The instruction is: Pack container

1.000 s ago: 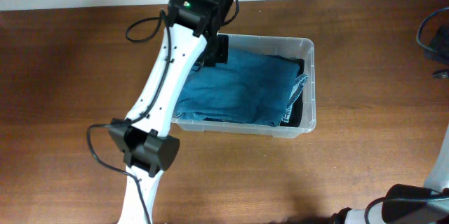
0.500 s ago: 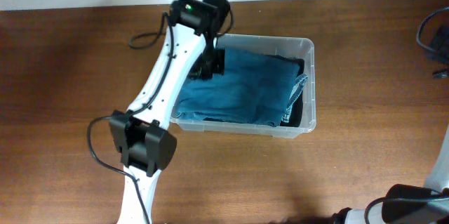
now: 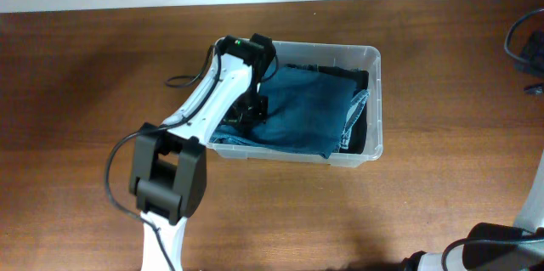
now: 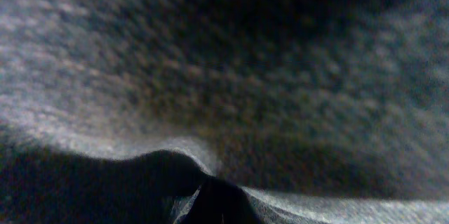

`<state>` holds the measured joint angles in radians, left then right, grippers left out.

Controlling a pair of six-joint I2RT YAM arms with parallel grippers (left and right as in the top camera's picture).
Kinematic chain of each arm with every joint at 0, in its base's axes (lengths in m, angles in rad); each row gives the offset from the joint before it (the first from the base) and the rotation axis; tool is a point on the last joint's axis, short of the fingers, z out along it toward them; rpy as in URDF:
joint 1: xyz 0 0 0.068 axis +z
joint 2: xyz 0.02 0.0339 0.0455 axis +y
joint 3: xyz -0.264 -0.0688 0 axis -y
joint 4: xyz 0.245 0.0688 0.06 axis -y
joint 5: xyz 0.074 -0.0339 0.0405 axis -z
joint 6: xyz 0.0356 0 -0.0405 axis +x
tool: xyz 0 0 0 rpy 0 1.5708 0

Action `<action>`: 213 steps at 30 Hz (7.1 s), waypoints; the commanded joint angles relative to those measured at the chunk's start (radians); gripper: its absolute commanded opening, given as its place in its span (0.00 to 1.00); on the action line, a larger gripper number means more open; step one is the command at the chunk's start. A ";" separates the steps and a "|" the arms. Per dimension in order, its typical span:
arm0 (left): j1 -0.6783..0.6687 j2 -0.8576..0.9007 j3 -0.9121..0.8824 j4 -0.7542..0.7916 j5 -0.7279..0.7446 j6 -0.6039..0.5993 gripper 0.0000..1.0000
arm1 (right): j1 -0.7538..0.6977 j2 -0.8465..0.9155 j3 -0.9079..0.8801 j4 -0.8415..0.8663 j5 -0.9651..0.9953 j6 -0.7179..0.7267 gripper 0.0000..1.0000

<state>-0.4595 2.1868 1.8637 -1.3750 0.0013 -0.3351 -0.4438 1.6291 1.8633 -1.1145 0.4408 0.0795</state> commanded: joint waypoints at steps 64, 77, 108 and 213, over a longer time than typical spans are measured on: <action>-0.217 -0.273 0.043 0.292 0.071 -0.091 0.01 | -0.002 0.000 0.005 0.003 0.012 0.015 0.98; -0.333 -0.270 -0.113 0.331 0.110 -0.091 0.01 | -0.002 0.000 0.005 0.003 0.012 0.015 0.98; -0.332 -0.427 -0.131 0.641 0.080 -0.052 0.01 | -0.002 0.000 0.005 0.003 0.012 0.015 0.99; -0.041 -0.201 0.271 0.043 0.099 -0.016 0.01 | -0.002 0.000 0.005 0.003 0.012 0.015 0.98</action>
<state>-0.5011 1.9358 2.1666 -1.3006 0.0978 -0.3260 -0.4438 1.6291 1.8633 -1.1145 0.4408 0.0799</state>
